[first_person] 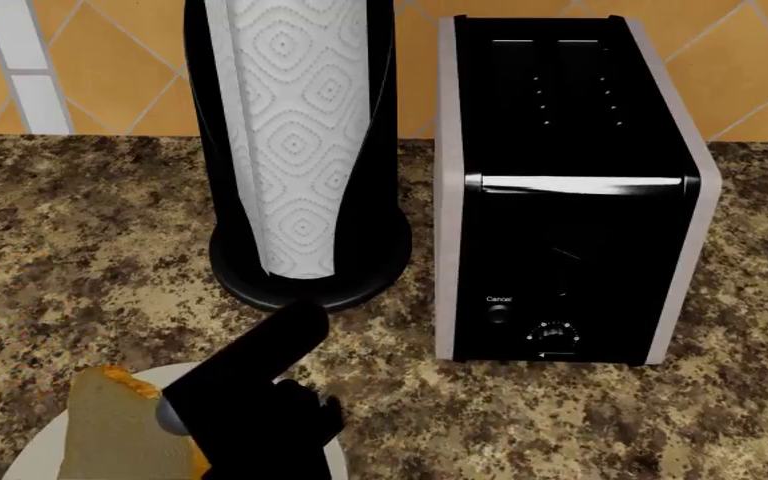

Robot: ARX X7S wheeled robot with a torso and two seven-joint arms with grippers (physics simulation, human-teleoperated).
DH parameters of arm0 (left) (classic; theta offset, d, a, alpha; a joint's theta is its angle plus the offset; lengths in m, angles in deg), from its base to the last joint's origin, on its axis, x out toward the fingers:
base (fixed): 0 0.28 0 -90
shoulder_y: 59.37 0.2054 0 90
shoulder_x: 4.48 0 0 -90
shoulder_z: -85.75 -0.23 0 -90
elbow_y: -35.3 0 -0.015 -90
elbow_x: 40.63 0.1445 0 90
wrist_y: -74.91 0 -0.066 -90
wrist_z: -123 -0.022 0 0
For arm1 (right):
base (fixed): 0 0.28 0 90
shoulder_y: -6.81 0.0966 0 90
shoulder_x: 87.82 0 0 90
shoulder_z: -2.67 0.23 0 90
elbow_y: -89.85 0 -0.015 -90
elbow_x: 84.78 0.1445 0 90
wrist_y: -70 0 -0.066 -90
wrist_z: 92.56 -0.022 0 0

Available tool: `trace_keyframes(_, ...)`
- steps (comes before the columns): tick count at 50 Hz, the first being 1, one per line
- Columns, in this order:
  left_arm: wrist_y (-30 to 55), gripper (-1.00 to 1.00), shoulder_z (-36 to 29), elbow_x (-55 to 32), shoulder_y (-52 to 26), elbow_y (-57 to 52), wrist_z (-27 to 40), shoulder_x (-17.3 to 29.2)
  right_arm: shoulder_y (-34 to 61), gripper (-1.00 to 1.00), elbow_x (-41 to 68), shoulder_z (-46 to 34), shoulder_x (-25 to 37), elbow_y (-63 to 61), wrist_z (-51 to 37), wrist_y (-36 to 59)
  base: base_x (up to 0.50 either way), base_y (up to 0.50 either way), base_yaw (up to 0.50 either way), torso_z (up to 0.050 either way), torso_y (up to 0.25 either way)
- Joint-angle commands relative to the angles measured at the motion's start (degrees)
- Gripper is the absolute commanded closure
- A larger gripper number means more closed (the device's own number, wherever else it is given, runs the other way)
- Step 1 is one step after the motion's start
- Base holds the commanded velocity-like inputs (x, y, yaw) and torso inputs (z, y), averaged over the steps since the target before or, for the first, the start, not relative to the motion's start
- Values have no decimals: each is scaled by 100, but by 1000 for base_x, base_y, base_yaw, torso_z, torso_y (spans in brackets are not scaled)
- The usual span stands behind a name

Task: Place the toasted item on a plate.

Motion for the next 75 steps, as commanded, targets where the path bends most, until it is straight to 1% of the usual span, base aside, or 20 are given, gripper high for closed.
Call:
trace_keyframes(1, 50, -100, -18, 7, -1, -27, 45, -14, 363, -100, 688, 306, 260, -438, -700, -29, 0, 0, 0, 0, 0)
trace_keyframes(11, 91, -100, -45, -10, -23, -61, 66, -5, 489, -100, 1040, 506, 393, -810, -1107, 17, 0, 0, 0, 0, 0)
trace_keyframes(32, 95, -100, -68, -47, -24, -71, 101, 13, 745, -100, 1384, 629, 558, -1366, -1641, 92, 0, 0, 0, 0, 0)
trace_keyframes(38, 76, -100, -71, -58, -12, -51, 108, 23, 777, -100, 1599, 773, 727, -1476, -1819, 66, 0, 0, 0, 0, 0)
trace_keyframes(47, -47, -100, -50, -104, 57, 35, 98, 10, 454, -100, 1657, 1067, 1238, -1692, -1890, -84, 0, 0, 0, 0, -2)
trace_keyframes(49, -95, -100, -13, -111, 105, 51, 94, 23, 268, -100, 1717, 1330, 1587, -1789, -1925, -212, 0, 0, 0, 0, 0)
trace_keyframes(58, -199, -100, 11, -129, 183, 129, 112, 26, -20, -100, 2054, 2023, 2380, -1936, -2135, -540, 0, 0, 0, 0, 0)
trace_keyframes(66, -255, -100, 84, -149, 231, 138, 129, 46, -760, -100, 1658, 2566, 2964, -1873, -2122, -894, 0, 0, 0, 0, 0)
trace_keyframes(75, -308, -100, 70, -152, 284, 173, 167, 39, -1355, -100, 1111, 2959, 3307, -1821, -2163, -1190, 0, 0, 0, 0, 0)
